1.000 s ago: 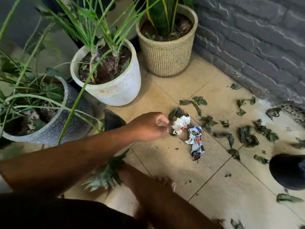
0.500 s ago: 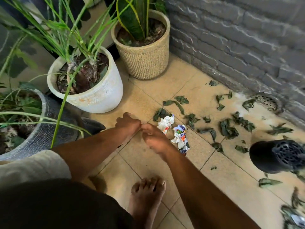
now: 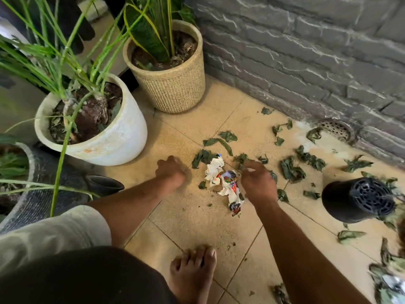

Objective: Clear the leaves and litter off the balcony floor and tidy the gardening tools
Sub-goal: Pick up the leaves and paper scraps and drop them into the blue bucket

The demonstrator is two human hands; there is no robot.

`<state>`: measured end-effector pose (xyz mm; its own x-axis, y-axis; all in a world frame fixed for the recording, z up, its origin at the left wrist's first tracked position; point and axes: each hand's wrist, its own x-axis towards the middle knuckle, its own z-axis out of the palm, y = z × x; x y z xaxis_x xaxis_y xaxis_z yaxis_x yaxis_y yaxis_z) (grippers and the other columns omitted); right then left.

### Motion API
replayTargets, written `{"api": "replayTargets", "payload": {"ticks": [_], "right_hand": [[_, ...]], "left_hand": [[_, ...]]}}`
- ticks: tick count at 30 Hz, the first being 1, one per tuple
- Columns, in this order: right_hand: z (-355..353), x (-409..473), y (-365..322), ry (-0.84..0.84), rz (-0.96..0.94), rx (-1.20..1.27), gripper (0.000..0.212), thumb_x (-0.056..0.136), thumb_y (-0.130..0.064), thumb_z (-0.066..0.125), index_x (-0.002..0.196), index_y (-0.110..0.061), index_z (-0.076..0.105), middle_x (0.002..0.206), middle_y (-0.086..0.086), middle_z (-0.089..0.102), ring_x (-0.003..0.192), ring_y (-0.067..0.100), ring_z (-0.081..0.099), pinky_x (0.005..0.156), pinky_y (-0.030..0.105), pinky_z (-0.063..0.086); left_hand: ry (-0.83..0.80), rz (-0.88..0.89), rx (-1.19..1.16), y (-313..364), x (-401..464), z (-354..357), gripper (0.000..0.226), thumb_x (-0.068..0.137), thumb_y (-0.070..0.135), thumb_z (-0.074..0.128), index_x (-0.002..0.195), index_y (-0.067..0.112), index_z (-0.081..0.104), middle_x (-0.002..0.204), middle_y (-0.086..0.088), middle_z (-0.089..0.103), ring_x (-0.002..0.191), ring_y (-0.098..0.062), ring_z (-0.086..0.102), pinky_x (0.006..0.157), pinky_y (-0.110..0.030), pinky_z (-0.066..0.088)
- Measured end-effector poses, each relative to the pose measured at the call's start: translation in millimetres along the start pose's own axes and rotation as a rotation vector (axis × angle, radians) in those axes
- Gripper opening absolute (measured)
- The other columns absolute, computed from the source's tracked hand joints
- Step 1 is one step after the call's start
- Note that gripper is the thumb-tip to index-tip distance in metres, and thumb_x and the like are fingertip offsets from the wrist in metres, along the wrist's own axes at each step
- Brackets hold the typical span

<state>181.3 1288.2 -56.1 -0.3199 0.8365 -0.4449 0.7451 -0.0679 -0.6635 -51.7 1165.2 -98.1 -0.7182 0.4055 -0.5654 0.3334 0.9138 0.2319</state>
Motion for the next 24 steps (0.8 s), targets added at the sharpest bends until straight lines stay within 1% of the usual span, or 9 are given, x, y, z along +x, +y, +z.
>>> {"api": "replayTargets", "payload": {"ticks": [3,6,9,11,14,17,20,22,24], "right_hand": [[-12,3,28,0.055,0.124,-0.056,0.029,0.092,-0.048,0.051,0.121,-0.042,0.054,0.112,0.002,0.068,0.076,0.028,0.074,0.072,0.047,0.065],[-19,1,47,0.038,0.195,-0.08,0.041,0.096,-0.048,0.053,0.136,-0.037,0.049,0.122,0.005,0.06,0.063,0.024,0.074,0.065,0.046,0.066],[-22,0,58,0.013,0.23,-0.092,0.046,0.098,-0.043,0.054,0.142,-0.032,0.046,0.128,0.007,0.059,0.076,0.027,0.073,0.073,0.048,0.065],[-25,-2,61,-0.004,0.204,-0.109,0.045,0.099,-0.042,0.053,0.142,-0.031,0.047,0.128,0.008,0.062,0.087,0.028,0.071,0.078,0.045,0.063],[-36,3,72,0.041,0.159,-0.127,0.035,0.099,-0.041,0.053,0.133,-0.032,0.055,0.117,0.004,0.065,0.087,0.026,0.069,0.077,0.042,0.062],[-53,9,76,0.19,0.11,-0.199,0.026,0.1,-0.039,0.052,0.123,-0.032,0.062,0.115,0.005,0.065,0.093,0.026,0.066,0.082,0.044,0.06],[-73,20,71,0.301,-0.021,-0.188,0.021,0.102,-0.036,0.053,0.121,-0.033,0.061,0.122,0.005,0.058,0.104,0.029,0.061,0.087,0.044,0.057],[-85,34,67,0.292,-0.079,-0.211,0.027,0.102,-0.039,0.054,0.129,-0.034,0.059,0.13,0.005,0.054,0.117,0.032,0.056,0.097,0.048,0.054],[-93,53,64,0.219,-0.051,-0.27,0.038,0.101,-0.046,0.052,0.138,-0.038,0.052,0.138,0.008,0.049,0.125,0.035,0.053,0.105,0.053,0.05]], "left_hand": [[-0.012,0.102,-0.046,24,-24,-2,0.055,0.089,0.01,0.08,0.134,0.026,0.054,0.131,-0.009,0.045,0.108,-0.022,0.056,0.067,-0.021,0.048],[-0.02,0.098,-0.007,40,-24,-1,0.053,0.089,0.017,0.082,0.133,0.024,0.055,0.13,-0.009,0.046,0.115,-0.025,0.052,0.085,-0.031,0.054],[-0.007,0.132,-0.005,45,-21,4,0.049,0.09,0.021,0.079,0.133,0.019,0.054,0.128,-0.01,0.049,0.11,-0.024,0.057,0.076,-0.03,0.054],[-0.059,0.148,0.037,49,-18,5,0.053,0.087,0.024,0.081,0.132,0.016,0.055,0.127,-0.01,0.056,0.109,-0.026,0.062,0.08,-0.035,0.058],[-0.179,0.251,0.113,62,-23,10,0.057,0.078,0.02,0.091,0.127,0.016,0.062,0.121,-0.003,0.071,0.104,-0.022,0.07,0.081,-0.032,0.059],[-0.495,0.297,-0.046,81,-32,15,0.047,0.083,0.006,0.087,0.123,0.017,0.067,0.111,-0.005,0.077,0.087,-0.016,0.072,0.074,-0.032,0.061],[-0.794,0.246,-0.183,102,-28,-12,0.059,0.084,-0.006,0.083,0.136,0.007,0.058,0.115,-0.015,0.072,0.088,-0.024,0.076,0.083,-0.035,0.063],[-0.843,0.26,-0.2,117,-9,-37,0.051,0.084,0.002,0.086,0.131,0.008,0.064,0.112,-0.013,0.071,0.085,-0.022,0.077,0.077,-0.033,0.064],[-0.691,0.277,-0.171,130,11,-55,0.03,0.088,0.021,0.086,0.114,0.011,0.073,0.096,-0.009,0.072,0.069,-0.017,0.068,0.061,-0.03,0.058]]}}
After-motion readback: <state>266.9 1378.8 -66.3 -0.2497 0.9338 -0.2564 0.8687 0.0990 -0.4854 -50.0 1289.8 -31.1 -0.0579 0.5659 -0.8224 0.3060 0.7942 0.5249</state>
